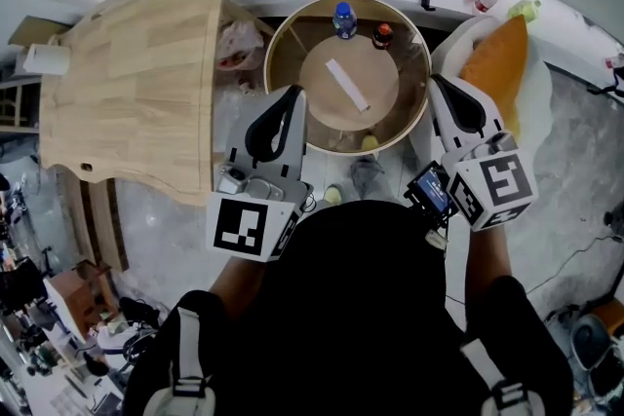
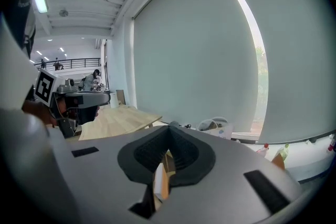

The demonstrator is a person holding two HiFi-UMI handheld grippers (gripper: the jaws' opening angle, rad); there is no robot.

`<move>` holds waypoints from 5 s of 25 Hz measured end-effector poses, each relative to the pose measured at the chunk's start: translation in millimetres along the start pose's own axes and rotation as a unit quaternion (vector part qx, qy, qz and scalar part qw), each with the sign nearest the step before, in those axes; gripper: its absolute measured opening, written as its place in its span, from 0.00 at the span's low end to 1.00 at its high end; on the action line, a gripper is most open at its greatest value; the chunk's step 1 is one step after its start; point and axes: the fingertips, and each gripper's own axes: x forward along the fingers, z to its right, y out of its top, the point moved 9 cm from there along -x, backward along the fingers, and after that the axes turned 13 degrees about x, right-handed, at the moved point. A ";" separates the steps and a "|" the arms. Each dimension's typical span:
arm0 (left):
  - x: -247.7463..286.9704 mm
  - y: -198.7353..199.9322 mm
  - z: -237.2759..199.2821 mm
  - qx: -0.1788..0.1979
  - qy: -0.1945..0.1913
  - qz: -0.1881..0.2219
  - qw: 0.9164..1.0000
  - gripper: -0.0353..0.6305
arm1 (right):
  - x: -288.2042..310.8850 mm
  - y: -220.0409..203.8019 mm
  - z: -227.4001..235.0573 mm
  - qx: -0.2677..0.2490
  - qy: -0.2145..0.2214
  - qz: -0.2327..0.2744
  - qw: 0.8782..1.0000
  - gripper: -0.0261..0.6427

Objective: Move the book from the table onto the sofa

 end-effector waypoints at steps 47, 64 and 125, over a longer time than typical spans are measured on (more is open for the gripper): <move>70.1 -136.7 -85.6 -0.068 -0.015 -0.089 0.994 0.06 | 169.4 -96.2 11.9 -0.024 -0.002 -0.234 0.972 0.30; 71.2 -228.1 -69.4 -0.118 -0.025 -0.148 0.982 0.06 | 211.9 -180.4 16.0 0.002 0.002 -0.304 0.953 0.33; 89.6 -223.9 -78.0 -0.133 -0.117 -0.120 0.977 0.06 | 211.6 -169.5 12.9 0.002 -0.164 -0.307 0.937 0.27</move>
